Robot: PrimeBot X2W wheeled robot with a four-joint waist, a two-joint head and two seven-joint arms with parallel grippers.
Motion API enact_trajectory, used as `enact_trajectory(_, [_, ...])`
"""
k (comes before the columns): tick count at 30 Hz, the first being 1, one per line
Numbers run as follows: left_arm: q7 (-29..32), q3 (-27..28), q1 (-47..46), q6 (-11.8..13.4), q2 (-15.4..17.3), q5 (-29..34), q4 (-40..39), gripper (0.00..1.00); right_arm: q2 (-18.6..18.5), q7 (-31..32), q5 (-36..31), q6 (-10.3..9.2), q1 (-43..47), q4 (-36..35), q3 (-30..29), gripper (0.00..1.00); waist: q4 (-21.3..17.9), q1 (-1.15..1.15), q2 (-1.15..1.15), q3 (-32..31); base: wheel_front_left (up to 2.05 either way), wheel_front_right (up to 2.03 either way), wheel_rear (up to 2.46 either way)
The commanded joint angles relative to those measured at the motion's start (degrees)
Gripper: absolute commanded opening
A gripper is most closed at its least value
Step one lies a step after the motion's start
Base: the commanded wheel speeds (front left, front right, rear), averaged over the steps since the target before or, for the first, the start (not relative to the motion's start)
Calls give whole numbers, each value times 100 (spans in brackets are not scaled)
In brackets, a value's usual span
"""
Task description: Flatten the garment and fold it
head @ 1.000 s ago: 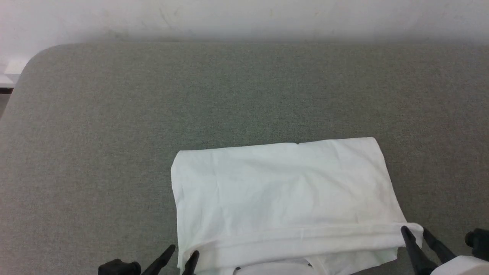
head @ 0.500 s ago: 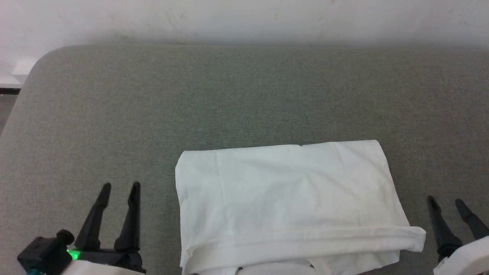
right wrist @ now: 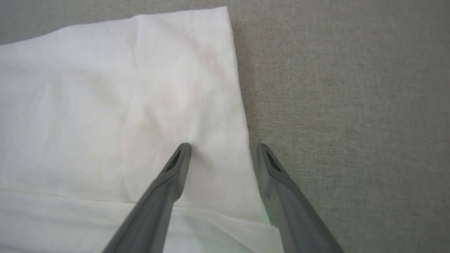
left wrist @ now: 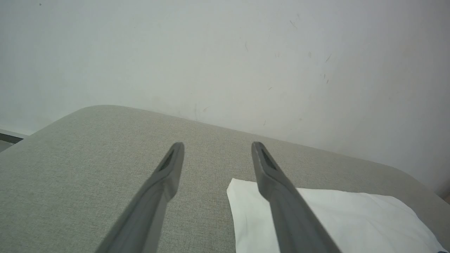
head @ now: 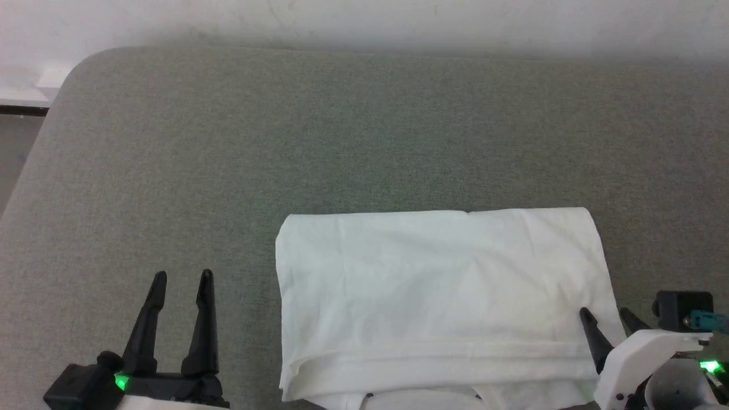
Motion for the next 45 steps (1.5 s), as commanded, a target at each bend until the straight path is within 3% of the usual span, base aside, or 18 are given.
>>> enact_trajectory(1, [-26, 34, -4, -100, -57, 66, 68, 100, 6, -38, -73, -5, -133, 150, -10, 100, 76, 0, 0, 29, 0, 0, 0])
enact_trajectory(5, [-26, 68, -30, -261, -129, 144, 196, 100, -100, 52, -65, -5, -275, 627, 60, 100, 150, 0, 0, 27, 0, 0, 0])
enact_trajectory(9, [-27, 84, -43, -351, -158, 159, 296, 100, -90, 592, 310, -5, -349, 1161, 175, 100, 193, 0, 0, 17, 0, 0, 0])
enact_trajectory(10, [-27, 82, -49, -367, -162, 158, 317, 100, -86, 753, 445, -5, -367, 1270, 210, 82, 200, 0, 0, 16, 0, 0, 0])
enact_trajectory(12, [-27, 74, -67, -394, -176, 144, 350, 100, -72, 992, 696, -5, -420, 1451, 173, 1, 214, 0, 0, 15, 0, 0, 0])
enact_trajectory(16, [-27, 74, -115, -426, -203, 111, 409, 100, -45, 1144, 844, -5, -546, 1617, 118, 0, 221, 0, 0, -4, 0, 0, 0])
enact_trajectory(21, [-27, 76, -119, -447, -218, 84, 464, 100, -32, 878, 799, -5, -753, 1563, -62, 0, 157, 0, 0, -70, 0, 0, 0])
enact_trajectory(26, [-27, 89, -89, -449, -239, 84, 486, 100, -157, 543, 557, -5, -995, 1376, -728, 0, 50, 0, 0, -146, 0, 0, 0])
enact_trajectory(35, [-27, 68, 48, -456, -243, 111, 581, 100, -455, 594, -27, -5, -722, 843, -2099, 0, -134, 0, 0, -333, 0, 0, 0])
enact_trajectory(39, [-22, 22, 151, -447, -246, 123, 625, 100, -369, 683, 52, -5, -518, 629, -2095, 0, -232, 0, 0, -505, 0, 0, 0])
enact_trajectory(45, [14, -48, 267, -394, -279, 125, 585, 100, -207, 884, 470, -5, -295, 62, -1292, 0, -369, 0, 0, -627, 0, 0, 0])
